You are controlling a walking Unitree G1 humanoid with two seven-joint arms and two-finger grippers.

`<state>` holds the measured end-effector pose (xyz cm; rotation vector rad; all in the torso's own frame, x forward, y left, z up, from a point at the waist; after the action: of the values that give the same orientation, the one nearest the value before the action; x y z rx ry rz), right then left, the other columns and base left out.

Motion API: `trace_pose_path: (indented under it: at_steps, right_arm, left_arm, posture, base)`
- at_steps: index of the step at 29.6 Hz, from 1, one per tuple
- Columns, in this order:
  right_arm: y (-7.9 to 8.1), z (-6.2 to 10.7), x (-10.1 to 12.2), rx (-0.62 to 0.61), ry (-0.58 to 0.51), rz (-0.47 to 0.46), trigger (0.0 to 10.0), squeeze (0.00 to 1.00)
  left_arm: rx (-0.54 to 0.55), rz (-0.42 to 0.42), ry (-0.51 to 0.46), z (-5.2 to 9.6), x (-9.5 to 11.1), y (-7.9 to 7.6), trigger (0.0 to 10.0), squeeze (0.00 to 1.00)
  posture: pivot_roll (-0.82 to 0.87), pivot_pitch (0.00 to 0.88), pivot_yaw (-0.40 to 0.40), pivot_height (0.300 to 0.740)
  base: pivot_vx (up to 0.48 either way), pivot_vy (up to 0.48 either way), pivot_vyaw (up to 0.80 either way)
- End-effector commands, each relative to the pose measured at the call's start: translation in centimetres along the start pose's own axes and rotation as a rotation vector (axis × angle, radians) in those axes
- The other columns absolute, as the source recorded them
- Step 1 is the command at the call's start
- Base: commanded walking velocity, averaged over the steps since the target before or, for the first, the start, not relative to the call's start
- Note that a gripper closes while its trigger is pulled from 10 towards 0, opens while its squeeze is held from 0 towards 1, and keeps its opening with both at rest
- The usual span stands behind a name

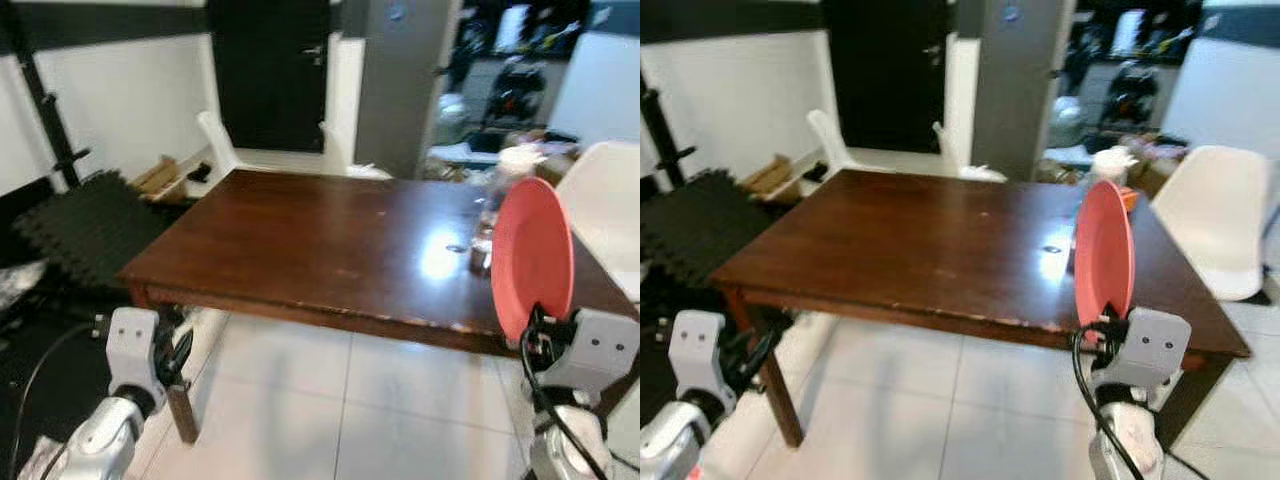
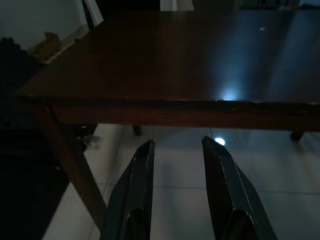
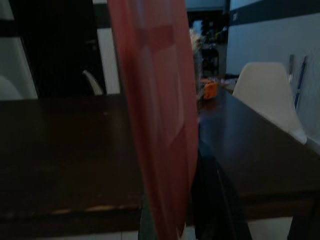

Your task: Setting the table

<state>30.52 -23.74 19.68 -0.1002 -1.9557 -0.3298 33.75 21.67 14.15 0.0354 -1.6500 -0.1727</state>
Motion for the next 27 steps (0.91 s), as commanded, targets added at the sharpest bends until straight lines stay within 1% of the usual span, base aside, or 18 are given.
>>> trace_pose_path:
  at_steps: [1, 3, 8, 22, 24, 27]
  right_arm:
    - [0.4, 0.1, -0.3, 0.009, 0.020, 0.003, 10.0, 0.00]
    - [0.4, 0.1, -0.3, 0.009, 0.020, 0.003, 10.0, 0.00]
    - [0.6, 0.3, -0.8, 0.020, 0.049, -0.001, 10.0, 0.00]
    - [0.7, 0.5, -1.4, 0.022, 0.081, -0.014, 10.0, 0.00]
    - [0.6, 0.5, -1.6, 0.014, 0.092, -0.031, 10.0, 0.00]
    - [0.6, 0.6, -1.6, 0.012, 0.097, -0.028, 10.0, 0.00]
  left_arm:
    - [0.009, -0.009, 0.030, 0.1, -0.6, -0.1, 10.0, 0.00]
    - [0.009, -0.009, 0.030, 0.1, -0.6, -0.1, 10.0, 0.00]
    - [-0.003, 0.002, 0.014, -0.3, 0.1, -0.9, 10.0, 0.00]
    - [-0.018, 0.007, 0.016, -0.5, 0.2, -1.5, 10.0, 0.00]
    - [-0.029, 0.007, 0.017, -0.5, 0.1, -1.8, 10.0, 0.00]
    - [-0.040, 0.008, 0.020, -0.5, 0.1, -2.1, 10.0, 0.00]
  posture:
    - [-0.04, 0.040, 0.095, 0.740]
    - [-0.04, 0.040, 0.095, 0.740]
    - [-0.05, 0.040, 0.093, 0.740]
    - [-0.04, 0.046, 0.095, 0.740]
    - [-0.05, 0.046, 0.096, 0.740]
    - [-0.05, 0.046, 0.098, 0.740]
  base:
    - [0.480, 0.000, 0.00]
    - [0.480, 0.000, 0.00]
    - [0.480, 0.000, 0.00]
    - [0.480, 0.000, 0.00]
    - [0.480, 0.000, -0.78]
    - [0.480, 0.000, -0.78]
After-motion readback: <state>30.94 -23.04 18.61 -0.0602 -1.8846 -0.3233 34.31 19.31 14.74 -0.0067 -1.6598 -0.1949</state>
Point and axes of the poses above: a point about 5 cm out from each wrist's last joint towards the gripper, its own z axis pointing back from the gripper into the wrist, its own x axis along the axis of the wrist's last joint, y = z × x, the point moved 2 cm from there along -z, pointing out of the wrist towards the gripper, and after that the axes turned 7 degrees about -z, right-handed, at the moved point
